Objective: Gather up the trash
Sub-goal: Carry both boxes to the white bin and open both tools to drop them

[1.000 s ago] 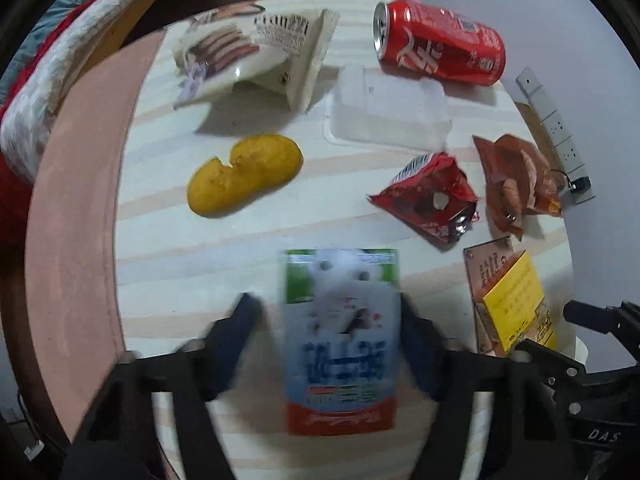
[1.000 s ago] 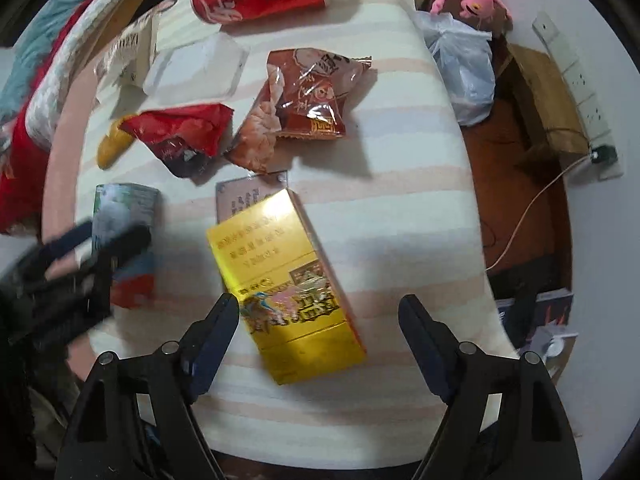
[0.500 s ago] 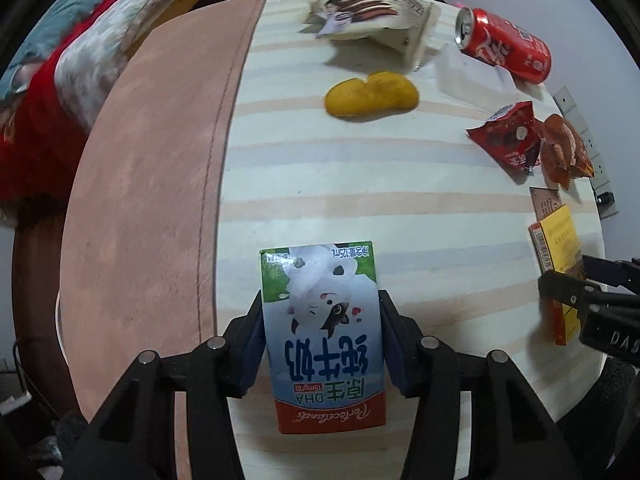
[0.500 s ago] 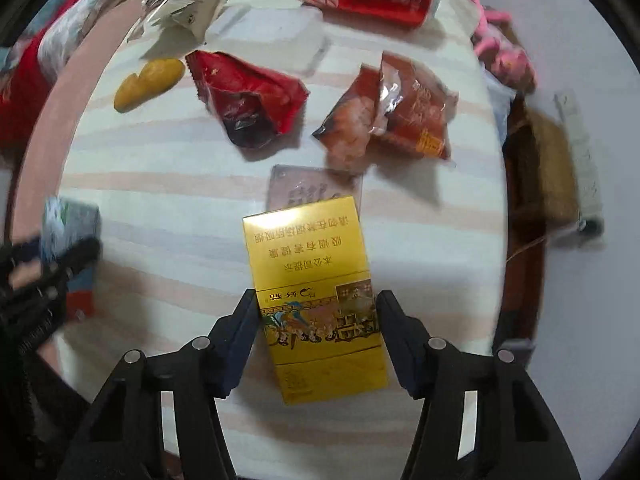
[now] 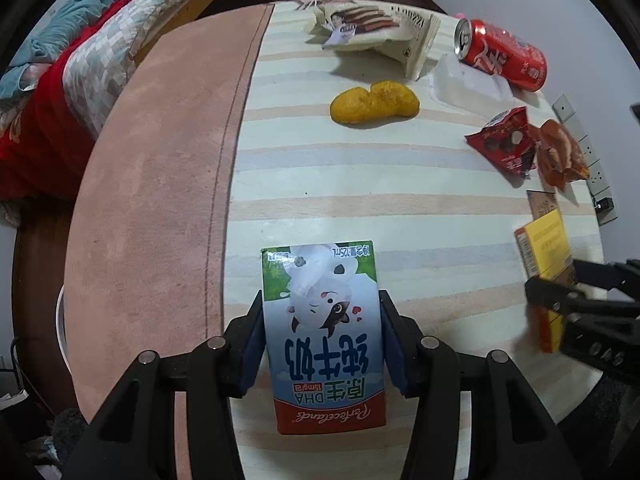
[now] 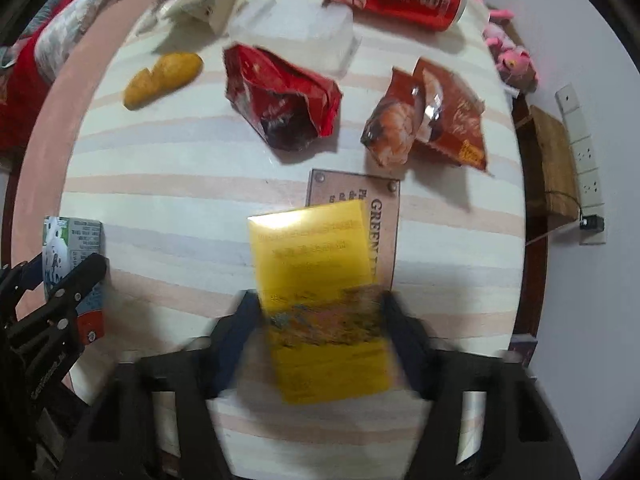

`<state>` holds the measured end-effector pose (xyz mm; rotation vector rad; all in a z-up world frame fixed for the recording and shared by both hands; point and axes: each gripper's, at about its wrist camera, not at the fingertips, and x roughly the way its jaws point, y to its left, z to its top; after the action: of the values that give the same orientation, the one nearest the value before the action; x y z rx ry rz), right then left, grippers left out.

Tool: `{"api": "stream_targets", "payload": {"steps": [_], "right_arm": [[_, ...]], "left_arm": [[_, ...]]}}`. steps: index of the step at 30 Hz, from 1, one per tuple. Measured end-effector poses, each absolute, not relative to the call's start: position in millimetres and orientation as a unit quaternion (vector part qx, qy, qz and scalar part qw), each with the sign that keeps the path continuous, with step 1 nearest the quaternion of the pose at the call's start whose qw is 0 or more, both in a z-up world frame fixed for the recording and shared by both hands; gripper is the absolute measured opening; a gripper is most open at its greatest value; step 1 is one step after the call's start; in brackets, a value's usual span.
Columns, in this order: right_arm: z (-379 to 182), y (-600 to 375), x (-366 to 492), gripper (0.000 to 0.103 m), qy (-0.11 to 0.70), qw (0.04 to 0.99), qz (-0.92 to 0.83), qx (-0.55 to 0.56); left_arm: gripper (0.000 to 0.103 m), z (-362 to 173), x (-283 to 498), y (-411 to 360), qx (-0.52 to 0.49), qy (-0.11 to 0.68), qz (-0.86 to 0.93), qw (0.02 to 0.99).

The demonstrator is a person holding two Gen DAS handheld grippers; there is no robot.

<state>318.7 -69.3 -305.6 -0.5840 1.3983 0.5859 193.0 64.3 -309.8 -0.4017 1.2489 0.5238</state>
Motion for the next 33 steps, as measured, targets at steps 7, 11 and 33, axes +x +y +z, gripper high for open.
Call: {"api": "stream_targets", "payload": {"steps": [7, 11, 33], "right_arm": [[-279, -66, 271, 0.06, 0.596, 0.712, 0.288, -0.234], [-246, -52, 230, 0.06, 0.567, 0.731, 0.323, -0.2], [-220, 229, 6, 0.06, 0.525, 0.577, 0.574, -0.248]], "left_arm": [[0.047, -251, 155, 73, -0.164, 0.522, 0.266, 0.793], [0.047, -206, 114, 97, -0.161, 0.485, 0.291, 0.809], [0.047, -212, -180, 336, -0.333, 0.422, 0.452, 0.712]]}}
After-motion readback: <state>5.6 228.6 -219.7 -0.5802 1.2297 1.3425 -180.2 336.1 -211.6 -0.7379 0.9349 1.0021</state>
